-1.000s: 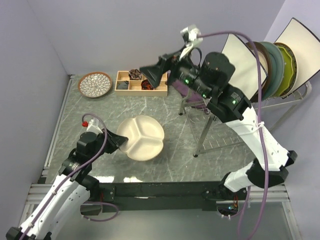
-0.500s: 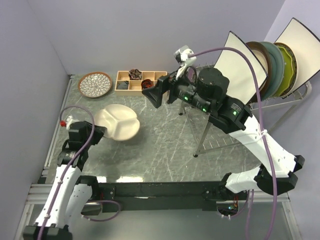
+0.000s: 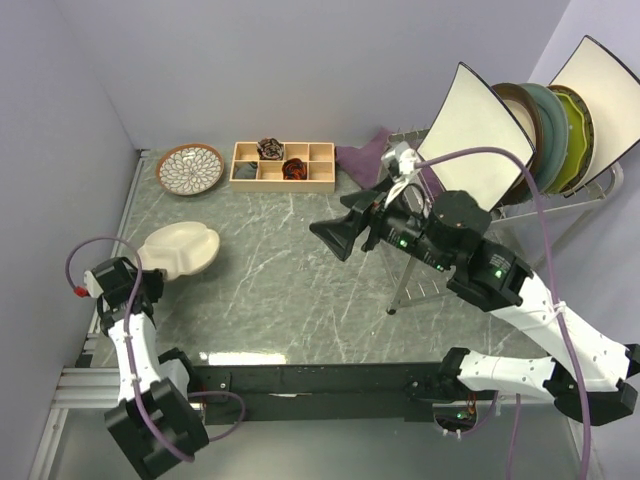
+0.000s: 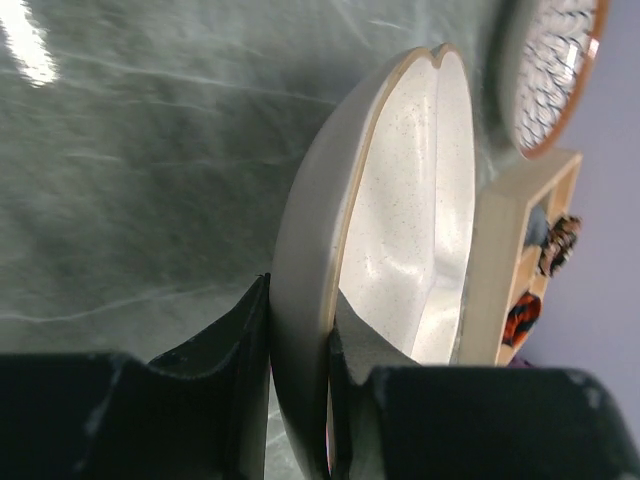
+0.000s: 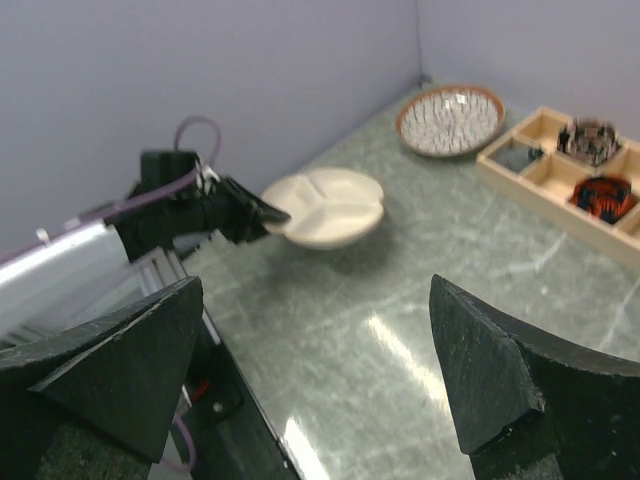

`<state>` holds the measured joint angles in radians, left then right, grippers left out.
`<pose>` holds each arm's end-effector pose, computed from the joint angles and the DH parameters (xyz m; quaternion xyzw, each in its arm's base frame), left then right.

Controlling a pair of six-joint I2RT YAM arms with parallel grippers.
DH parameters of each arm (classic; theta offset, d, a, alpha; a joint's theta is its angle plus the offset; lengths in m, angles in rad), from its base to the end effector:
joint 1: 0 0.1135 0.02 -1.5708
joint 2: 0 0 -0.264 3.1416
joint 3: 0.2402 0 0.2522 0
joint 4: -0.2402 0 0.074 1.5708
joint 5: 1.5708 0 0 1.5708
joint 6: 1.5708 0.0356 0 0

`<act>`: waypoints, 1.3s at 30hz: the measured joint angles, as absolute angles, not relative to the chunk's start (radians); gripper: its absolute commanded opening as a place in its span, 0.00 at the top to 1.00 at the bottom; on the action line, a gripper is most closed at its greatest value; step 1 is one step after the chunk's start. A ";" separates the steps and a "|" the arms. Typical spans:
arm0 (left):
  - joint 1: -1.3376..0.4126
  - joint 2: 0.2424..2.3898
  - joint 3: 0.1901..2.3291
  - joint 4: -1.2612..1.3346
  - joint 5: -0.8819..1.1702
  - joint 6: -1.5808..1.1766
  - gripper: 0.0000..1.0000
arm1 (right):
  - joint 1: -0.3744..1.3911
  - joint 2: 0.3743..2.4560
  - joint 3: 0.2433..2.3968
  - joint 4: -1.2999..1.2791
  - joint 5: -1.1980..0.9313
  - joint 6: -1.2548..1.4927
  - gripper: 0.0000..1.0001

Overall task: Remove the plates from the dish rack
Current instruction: Place the plate at the center of the board.

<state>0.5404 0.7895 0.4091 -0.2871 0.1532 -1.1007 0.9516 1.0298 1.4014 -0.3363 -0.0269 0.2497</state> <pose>0.1482 0.0826 0.1981 -0.6335 0.6361 -0.1865 0.3992 0.1153 0.1634 0.4885 -0.2478 0.6488 0.4143 0.5882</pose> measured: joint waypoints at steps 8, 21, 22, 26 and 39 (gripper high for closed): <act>0.624 0.934 0.408 -0.228 0.162 -1.093 0.99 | 0.955 0.980 1.279 -0.323 -0.011 0.273 0.00; 0.656 1.023 0.398 -0.078 0.136 -1.077 0.98 | 0.956 0.814 1.105 -0.275 0.007 0.297 0.00; 0.656 1.047 0.398 -0.056 0.137 -1.078 0.96 | 0.956 0.814 1.100 -0.276 0.008 0.297 0.00; 0.663 1.183 0.397 0.072 0.183 -1.097 0.92 | 0.956 0.811 1.086 -0.273 0.008 0.298 0.00; 0.646 1.431 0.464 0.249 0.271 -1.145 0.49 | 0.956 0.797 1.079 -0.262 0.027 0.297 0.00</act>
